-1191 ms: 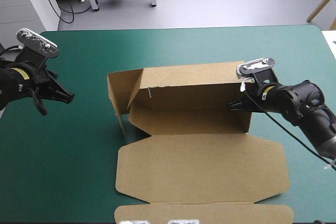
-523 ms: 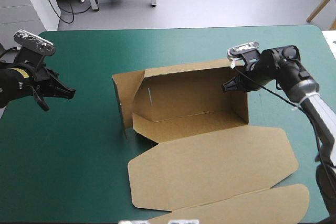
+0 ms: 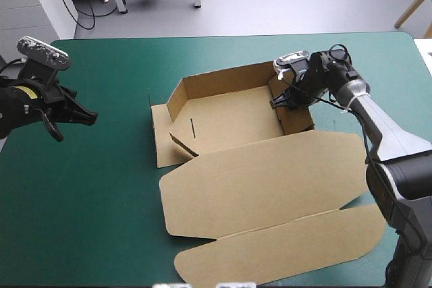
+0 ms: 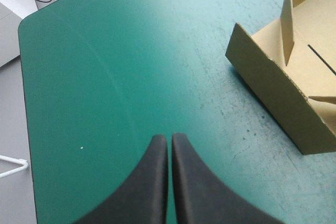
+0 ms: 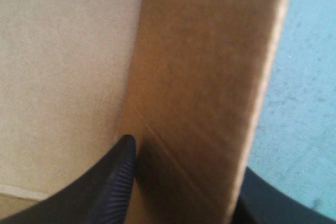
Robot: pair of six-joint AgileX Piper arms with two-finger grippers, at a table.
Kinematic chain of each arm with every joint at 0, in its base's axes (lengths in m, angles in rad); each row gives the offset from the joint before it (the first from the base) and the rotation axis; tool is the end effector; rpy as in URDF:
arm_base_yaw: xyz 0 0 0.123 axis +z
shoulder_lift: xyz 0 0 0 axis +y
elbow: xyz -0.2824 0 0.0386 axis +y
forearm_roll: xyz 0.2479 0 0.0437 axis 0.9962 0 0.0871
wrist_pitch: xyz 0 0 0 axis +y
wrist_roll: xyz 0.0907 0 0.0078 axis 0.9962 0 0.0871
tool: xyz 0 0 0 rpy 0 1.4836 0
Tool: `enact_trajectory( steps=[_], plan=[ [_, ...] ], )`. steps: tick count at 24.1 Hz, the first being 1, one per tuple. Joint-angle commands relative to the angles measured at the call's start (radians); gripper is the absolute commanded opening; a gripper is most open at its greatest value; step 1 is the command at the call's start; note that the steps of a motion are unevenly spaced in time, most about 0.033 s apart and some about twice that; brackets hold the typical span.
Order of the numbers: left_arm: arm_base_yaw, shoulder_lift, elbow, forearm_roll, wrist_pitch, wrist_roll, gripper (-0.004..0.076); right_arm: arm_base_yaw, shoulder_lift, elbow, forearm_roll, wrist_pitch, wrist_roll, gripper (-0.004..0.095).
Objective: Fold the box
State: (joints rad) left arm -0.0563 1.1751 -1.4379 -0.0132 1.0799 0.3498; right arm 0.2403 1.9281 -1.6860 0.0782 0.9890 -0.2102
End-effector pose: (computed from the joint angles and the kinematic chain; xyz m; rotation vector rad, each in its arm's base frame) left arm 0.2221 -0.0136 0.4443 0.4635 2.2572 0.1342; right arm 0.4101 0.1066 0.2744 -0.5680 2.6539 0.1102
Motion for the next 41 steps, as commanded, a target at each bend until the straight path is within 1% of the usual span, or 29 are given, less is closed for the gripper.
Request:
enact_trajectory(
  steps=[1, 3, 4, 10, 13, 15, 20, 23, 31, 37, 41],
  plan=[
    [-0.001, -0.019, -0.024, -0.01, -0.048, -0.006, 0.0015, -0.002, -0.055, -0.034, 0.008, -0.001, -0.018, 0.0579],
    [-0.001, -0.019, -0.024, -0.01, -0.048, -0.006, 0.0015, -0.002, -0.062, -0.038, 0.011, 0.008, -0.012, 0.0646],
    [-0.001, -0.019, -0.024, -0.007, -0.045, -0.006, 0.0015, -0.002, -0.081, -0.045, 0.011, 0.015, -0.006, 0.0658],
    [-0.001, -0.019, -0.024, 0.021, -0.029, -0.017, 0.0015, -0.002, -0.191, -0.051, -0.011, 0.035, -0.006, 0.0657],
    [-0.001, -0.019, -0.024, 0.021, -0.022, -0.021, 0.0015, -0.002, -0.347, -0.051, -0.064, 0.086, 0.012, 0.0657],
    [-0.001, -0.019, -0.024, 0.013, -0.018, -0.021, -0.0008, -0.002, -0.431, -0.051, -0.067, 0.12, 0.012, 0.0657],
    [-0.001, -0.019, -0.024, -0.004, -0.018, -0.029, -0.001, -0.002, -0.555, -0.051, -0.067, 0.183, 0.014, 0.0657],
    [-0.001, -0.019, -0.024, -0.024, -0.016, -0.029, -0.001, -0.002, -0.545, -0.051, -0.065, 0.185, 0.023, 0.0658],
    [-0.001, -0.019, -0.024, -0.024, 0.021, -0.031, -0.001, -0.002, -0.389, -0.051, -0.029, 0.179, 0.027, 0.0657],
    [-0.001, -0.019, -0.02, -0.024, 0.07, -0.036, -0.001, -0.002, -0.262, -0.051, -0.007, 0.103, 0.027, 0.0657],
    [-0.001, -0.021, -0.018, -0.024, 0.088, -0.036, -0.001, -0.002, -0.186, -0.051, -0.003, 0.094, 0.027, 0.0657]
  ],
)
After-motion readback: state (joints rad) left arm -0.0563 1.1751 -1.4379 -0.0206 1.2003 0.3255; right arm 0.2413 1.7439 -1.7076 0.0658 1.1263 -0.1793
